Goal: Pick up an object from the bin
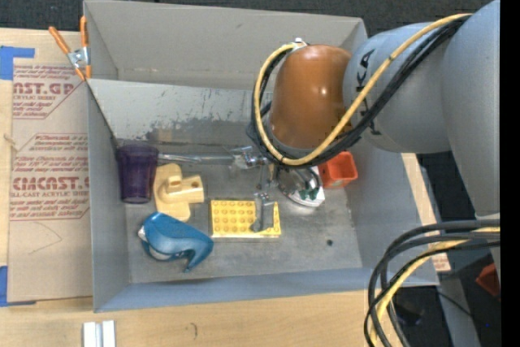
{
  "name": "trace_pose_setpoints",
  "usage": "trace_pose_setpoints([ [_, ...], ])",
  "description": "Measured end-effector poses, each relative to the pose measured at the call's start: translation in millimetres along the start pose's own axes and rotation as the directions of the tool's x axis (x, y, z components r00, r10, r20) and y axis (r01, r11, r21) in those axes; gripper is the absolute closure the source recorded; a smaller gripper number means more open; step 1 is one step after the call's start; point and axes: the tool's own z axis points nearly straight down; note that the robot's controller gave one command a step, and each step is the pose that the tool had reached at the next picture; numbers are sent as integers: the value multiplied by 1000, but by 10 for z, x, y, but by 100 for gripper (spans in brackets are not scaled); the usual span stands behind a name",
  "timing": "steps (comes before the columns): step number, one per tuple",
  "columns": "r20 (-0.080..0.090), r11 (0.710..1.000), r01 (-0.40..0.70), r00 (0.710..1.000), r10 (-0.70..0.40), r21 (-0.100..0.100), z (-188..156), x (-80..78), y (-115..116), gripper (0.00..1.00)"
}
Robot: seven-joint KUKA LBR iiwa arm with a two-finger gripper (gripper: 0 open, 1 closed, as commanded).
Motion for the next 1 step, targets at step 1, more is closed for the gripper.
trace_pose_setpoints([
  [1, 0, 1000, 0, 1000, 0, 0, 0, 0, 0, 0],
])
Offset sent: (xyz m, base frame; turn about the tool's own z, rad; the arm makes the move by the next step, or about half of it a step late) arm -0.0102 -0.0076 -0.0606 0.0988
